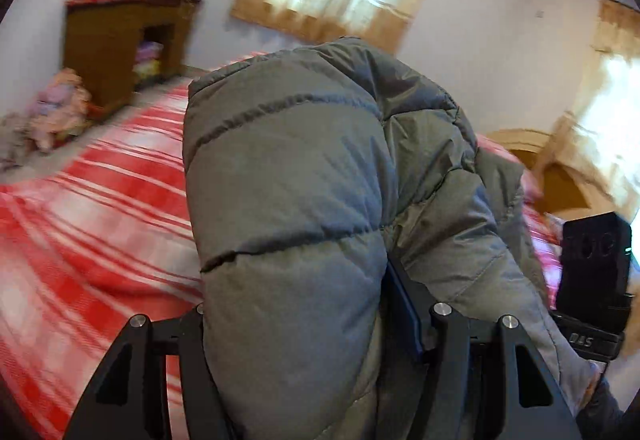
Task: Fold large clothes
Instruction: 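Carry the lifted jacket bundle with both tools toward the bed corner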
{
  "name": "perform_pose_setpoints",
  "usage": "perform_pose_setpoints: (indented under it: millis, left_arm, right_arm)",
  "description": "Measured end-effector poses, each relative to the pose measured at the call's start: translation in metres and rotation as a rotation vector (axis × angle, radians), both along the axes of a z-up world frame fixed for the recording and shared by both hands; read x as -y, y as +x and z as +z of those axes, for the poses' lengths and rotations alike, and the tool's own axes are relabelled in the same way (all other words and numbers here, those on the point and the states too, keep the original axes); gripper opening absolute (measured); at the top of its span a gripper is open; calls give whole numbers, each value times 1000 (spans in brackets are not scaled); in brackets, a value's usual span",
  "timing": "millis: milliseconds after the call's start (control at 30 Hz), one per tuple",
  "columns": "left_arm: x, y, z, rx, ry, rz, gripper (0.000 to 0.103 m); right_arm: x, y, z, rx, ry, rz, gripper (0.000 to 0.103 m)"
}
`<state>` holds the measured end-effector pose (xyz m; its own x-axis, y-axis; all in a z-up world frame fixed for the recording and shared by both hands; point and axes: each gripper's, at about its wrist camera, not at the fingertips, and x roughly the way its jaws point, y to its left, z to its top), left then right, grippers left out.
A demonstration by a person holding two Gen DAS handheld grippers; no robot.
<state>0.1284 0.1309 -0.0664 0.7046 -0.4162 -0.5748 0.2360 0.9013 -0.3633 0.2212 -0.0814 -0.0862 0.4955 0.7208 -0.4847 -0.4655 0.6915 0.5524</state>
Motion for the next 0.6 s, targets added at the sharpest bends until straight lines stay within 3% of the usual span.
perform_pose_setpoints:
  millis: [300,433,600]
  left_arm:
    - [-91,31,0,0,86,239,61]
    - [-112,50,-12,-17,156,321,61]
    - [-128,80,-51,-99,203,391,60]
  right_arm:
    - [-97,64,-14,18,86,200,25]
    - [-119,87,-38,-6,85,247,25]
    - [-138,118,-81,-60,-24,244,25]
